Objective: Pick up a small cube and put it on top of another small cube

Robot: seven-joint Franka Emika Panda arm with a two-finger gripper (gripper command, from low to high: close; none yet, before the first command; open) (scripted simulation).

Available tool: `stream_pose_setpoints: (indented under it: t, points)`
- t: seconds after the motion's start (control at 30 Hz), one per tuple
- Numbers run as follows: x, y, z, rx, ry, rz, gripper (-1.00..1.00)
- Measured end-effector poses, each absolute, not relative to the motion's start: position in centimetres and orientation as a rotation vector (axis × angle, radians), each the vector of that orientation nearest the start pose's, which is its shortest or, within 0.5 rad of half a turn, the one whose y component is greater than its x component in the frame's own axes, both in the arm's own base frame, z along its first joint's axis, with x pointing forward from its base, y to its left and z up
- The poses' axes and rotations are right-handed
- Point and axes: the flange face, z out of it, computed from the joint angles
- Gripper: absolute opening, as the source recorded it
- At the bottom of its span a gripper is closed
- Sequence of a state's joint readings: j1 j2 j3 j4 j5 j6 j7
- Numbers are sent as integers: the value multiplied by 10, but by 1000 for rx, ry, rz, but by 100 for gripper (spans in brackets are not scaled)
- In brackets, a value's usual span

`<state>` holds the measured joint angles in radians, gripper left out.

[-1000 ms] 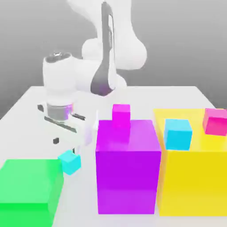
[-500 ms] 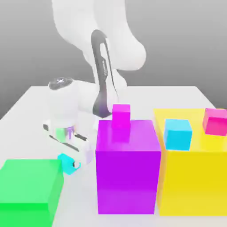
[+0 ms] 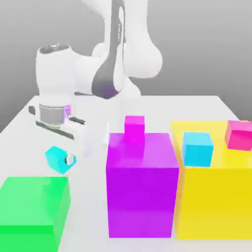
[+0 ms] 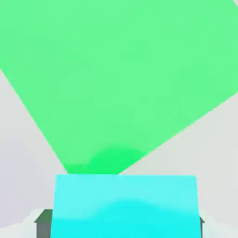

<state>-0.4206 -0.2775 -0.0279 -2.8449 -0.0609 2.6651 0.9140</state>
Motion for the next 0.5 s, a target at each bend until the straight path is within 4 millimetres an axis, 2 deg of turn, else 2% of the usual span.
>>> stream_pose_setpoints:
  t: [0.13,0.27,0.4,0.5]
  points:
    - [358,-129,337,-2574,1793,-173,-100]
    - [370,-95,394,-2649,1673,-188,-100]
    - [368,-58,453,-2716,1552,-203,-100]
    - [357,-31,495,-2761,1461,-210,-100]
